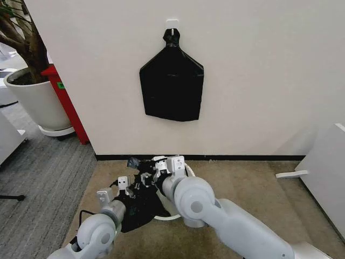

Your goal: Place the garbage bag over the trash bin.

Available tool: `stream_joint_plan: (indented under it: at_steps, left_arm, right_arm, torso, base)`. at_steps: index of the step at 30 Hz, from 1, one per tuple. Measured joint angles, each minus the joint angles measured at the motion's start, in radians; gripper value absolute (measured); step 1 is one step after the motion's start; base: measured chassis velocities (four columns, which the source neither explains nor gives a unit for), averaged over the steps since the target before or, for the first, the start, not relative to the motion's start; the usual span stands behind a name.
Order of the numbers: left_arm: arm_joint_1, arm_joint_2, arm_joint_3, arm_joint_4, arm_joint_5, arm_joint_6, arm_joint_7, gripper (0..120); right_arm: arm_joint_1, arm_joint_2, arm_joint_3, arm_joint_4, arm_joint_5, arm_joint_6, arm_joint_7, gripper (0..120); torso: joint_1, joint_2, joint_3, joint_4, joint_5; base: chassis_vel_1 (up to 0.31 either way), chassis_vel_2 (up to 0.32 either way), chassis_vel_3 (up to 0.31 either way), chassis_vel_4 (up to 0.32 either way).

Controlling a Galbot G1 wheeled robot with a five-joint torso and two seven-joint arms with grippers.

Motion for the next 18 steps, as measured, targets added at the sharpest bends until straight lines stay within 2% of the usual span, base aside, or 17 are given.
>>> stream_joint_plan:
  at_steps: [1, 4, 6, 11, 15, 18]
  left_arm:
    - [-0.002, 0.002, 0.001, 0.002, 0.000, 0.000, 0.001, 4]
    - [-0.012, 0.004, 0.005, 0.007, 0.000, 0.000, 0.002, 4]
    - [-0.016, 0.005, 0.006, 0.008, -0.001, 0.000, 0.002, 4]
    - [-0.023, 0.002, 0.012, 0.012, -0.002, 0.000, 0.003, 4]
    - [-0.023, 0.001, 0.013, 0.012, -0.002, 0.000, 0.004, 4]
    - [-0.022, 0.003, 0.012, 0.011, -0.002, 0.001, 0.005, 4]
  right_arm:
    - [0.000, 0.002, -0.003, -0.003, 0.002, 0.000, 0.003, 61]
    - [0.000, 0.003, -0.008, -0.011, 0.001, -0.001, 0.004, 72]
    - [-0.001, 0.002, -0.009, -0.014, 0.000, -0.001, 0.004, 76]
    - [-0.022, -0.001, -0.010, -0.021, -0.018, -0.004, 0.000, 97]
    - [-0.034, 0.000, -0.010, -0.026, -0.033, -0.006, -0.007, 98]
    - [-0.036, 0.002, -0.010, -0.030, -0.043, -0.006, -0.014, 91]
  torso:
    - [0.000, 0.000, 0.000, 0.0000, 0.0000]
    - [0.000, 0.000, 0.000, 0.0001, 0.0000]
    - [0.000, 0.000, 0.000, 0.0000, 0.0000]
    - [0.000, 0.000, 0.000, 0.0000, 0.0000]
    - [0.000, 0.000, 0.000, 0.0000, 0.0000]
    - [0.000, 0.000, 0.000, 0.0000, 0.0000]
  base:
    - [0.000, 0.000, 0.000, 0.000]
    - [0.000, 0.000, 0.000, 0.000]
    - [0.000, 0.000, 0.000, 0.000]
    - [0.000, 0.000, 0.000, 0.000]
    - [0.000, 0.000, 0.000, 0.000]
    - [0.000, 0.000, 0.000, 0.000]
